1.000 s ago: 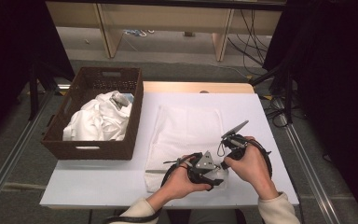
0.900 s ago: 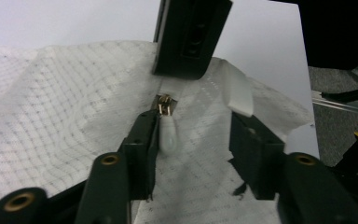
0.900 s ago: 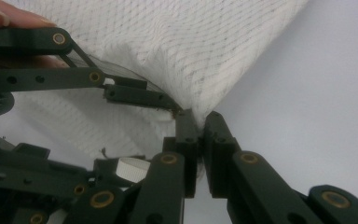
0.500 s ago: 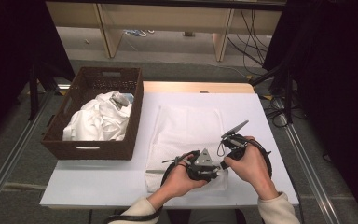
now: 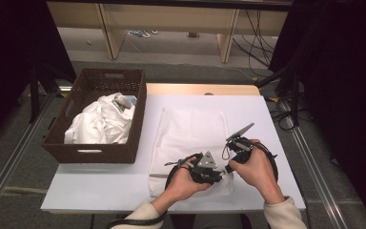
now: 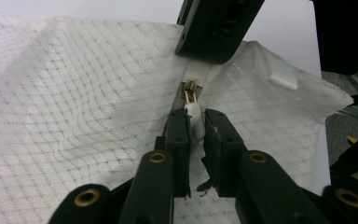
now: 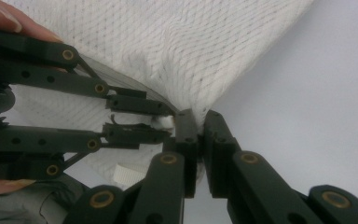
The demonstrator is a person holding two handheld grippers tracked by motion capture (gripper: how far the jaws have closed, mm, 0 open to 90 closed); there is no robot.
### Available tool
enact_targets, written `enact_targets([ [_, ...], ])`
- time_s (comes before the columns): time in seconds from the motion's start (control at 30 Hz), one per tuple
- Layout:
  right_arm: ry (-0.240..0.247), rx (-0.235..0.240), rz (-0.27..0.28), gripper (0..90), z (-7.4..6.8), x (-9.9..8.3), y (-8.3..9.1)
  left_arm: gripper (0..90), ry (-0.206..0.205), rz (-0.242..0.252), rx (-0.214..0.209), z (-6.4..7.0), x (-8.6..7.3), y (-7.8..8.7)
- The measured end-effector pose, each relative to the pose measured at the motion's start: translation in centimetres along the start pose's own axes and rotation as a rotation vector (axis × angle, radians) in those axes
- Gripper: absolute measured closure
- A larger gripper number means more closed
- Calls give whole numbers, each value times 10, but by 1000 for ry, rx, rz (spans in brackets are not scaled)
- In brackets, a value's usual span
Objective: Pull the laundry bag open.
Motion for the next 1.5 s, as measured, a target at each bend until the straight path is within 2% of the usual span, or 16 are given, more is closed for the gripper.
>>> enact_targets([
  [0.03,-20,0,-15,862,-1,-1,1,805,-8,-6,5,-1,0,0],
  [0.1,28,4,-5,862,3,0,-1,813,-6,-2,8,0,1,0],
  [0.2,28,8,-8,862,3,0,-1,818,-42,-21,15,-1,2,1],
  [0.37,24,8,-1,862,4,0,-1,825,-31,-9,22,1,4,3],
  [0.4,-29,-4,-16,862,0,-2,0,825,-19,-6,19,1,4,4],
  [0.57,9,-2,-14,862,3,-1,-1,830,9,3,14,-1,4,5],
  [0.67,-41,-15,-28,862,-2,-2,-2,831,33,-2,11,-1,4,4],
  [0.77,10,-9,2,862,1,-1,-5,834,51,-3,10,-1,4,3],
  [0.87,-33,2,-46,863,-2,-3,-1,841,75,-4,6,-1,4,4],
  [0.97,-25,-5,-29,863,0,-3,-2,864,93,5,5,-2,6,6],
  [1.0,-19,-5,-31,863,0,-2,-2,864,61,4,0,-2,6,6],
  [1.07,1,7,-24,863,2,-2,-2,864,58,1,-1,-3,6,7],
  [1.13,-27,-3,-40,863,0,-3,-2,864,66,1,1,-2,6,7],
  [1.23,0,2,-10,862,2,-2,-4,864,78,4,5,-2,6,7],
  [1.37,24,13,-24,863,5,-2,-4,865,80,-3,7,-1,6,8],
  [1.5,8,9,-34,864,4,-3,-3,865,93,-11,0,0,7,10],
])
Point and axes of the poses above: each handheld gripper's, and its own axes: y roughly backward along the jaws, x roughly out of its top, z roughly to its right, the point moved 5 cm from there along -y, roughly forward along the jaws, and after that the axes turned 11 degrees about z, right-handed, at the moved point
